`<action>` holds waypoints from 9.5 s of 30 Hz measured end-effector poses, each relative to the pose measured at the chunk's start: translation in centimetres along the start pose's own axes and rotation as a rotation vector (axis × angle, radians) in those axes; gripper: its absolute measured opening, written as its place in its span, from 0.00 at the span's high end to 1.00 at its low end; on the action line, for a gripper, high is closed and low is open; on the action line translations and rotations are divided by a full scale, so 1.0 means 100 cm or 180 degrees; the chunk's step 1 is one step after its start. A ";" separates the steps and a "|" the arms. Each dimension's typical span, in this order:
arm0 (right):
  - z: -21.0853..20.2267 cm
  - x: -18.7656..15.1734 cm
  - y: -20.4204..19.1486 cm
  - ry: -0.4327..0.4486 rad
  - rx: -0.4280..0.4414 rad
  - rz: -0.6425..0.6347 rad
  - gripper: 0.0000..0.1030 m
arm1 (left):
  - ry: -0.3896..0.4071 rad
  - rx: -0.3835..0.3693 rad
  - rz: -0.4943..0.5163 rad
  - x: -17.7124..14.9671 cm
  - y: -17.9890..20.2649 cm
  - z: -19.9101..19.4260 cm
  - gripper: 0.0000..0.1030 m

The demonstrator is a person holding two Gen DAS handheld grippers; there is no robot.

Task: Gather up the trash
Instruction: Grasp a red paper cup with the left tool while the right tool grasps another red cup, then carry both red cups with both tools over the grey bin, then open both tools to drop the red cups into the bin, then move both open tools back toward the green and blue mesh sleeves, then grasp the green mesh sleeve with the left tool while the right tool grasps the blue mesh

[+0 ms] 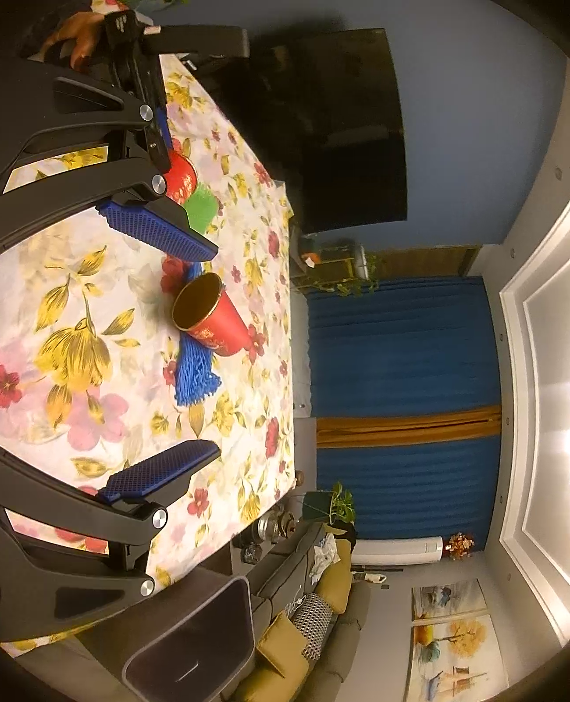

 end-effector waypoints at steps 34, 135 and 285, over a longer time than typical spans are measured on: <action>0.086 -0.029 0.011 -0.0555 -0.0093 -0.0083 0.30 | 0.0707 -0.0369 0.0176 0.055 0.083 -0.048 0.99; -0.134 -0.044 0.316 0.0217 -0.1603 0.0949 0.96 | 0.0296 -0.1401 0.1318 -0.061 0.441 0.036 0.99; 0.148 -0.037 0.009 -0.1051 0.0405 0.0269 0.92 | -0.0236 0.0616 -0.0620 0.055 -0.014 0.112 0.78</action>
Point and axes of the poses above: each gripper's, at about its wrist camera, not at the fingertips, and z roughly the way its jaws point, y to its right, x to its top, the point moved 10 cm from there along z, roughly the way its jaws point, and after that the axes turned 9 degrees about -z, right-handed, at the moved point
